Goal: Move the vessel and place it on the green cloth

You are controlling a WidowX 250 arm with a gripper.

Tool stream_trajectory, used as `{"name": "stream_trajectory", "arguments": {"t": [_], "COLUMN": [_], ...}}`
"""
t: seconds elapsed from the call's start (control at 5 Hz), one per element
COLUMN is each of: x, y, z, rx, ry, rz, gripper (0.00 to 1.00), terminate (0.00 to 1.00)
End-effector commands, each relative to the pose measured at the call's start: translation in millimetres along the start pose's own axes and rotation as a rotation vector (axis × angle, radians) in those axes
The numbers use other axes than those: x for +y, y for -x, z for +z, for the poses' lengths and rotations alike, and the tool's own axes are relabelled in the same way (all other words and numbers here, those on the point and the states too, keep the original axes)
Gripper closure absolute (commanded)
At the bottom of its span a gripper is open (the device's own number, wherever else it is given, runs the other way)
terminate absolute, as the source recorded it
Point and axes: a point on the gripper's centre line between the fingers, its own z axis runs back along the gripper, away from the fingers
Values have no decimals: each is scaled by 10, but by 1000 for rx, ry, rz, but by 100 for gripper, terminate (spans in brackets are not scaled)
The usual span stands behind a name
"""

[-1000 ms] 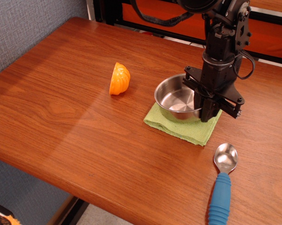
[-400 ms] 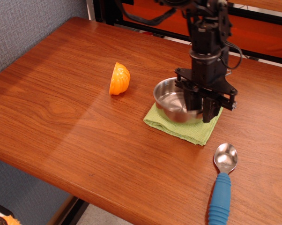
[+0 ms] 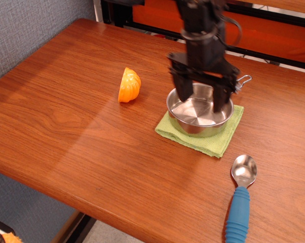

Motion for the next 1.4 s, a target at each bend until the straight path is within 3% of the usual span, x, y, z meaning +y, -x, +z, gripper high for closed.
{"name": "stream_trajectory", "arguments": {"t": [0.0, 0.2, 0.4, 0.6, 0.8, 1.2], "x": [357, 401, 372, 217, 126, -95], "y": [328, 471, 596, 740, 926, 1248], "z": [444, 509, 758, 907, 1009, 1018], "rx": [15, 59, 23, 68, 75, 92], "ry": [-140, -203, -211, -209, -197, -143], "rz": [143, 185, 199, 207, 228, 247], "gripper": [0, 0, 0, 0, 0, 0], "terminate": [0, 0, 0, 0, 0, 0]}}
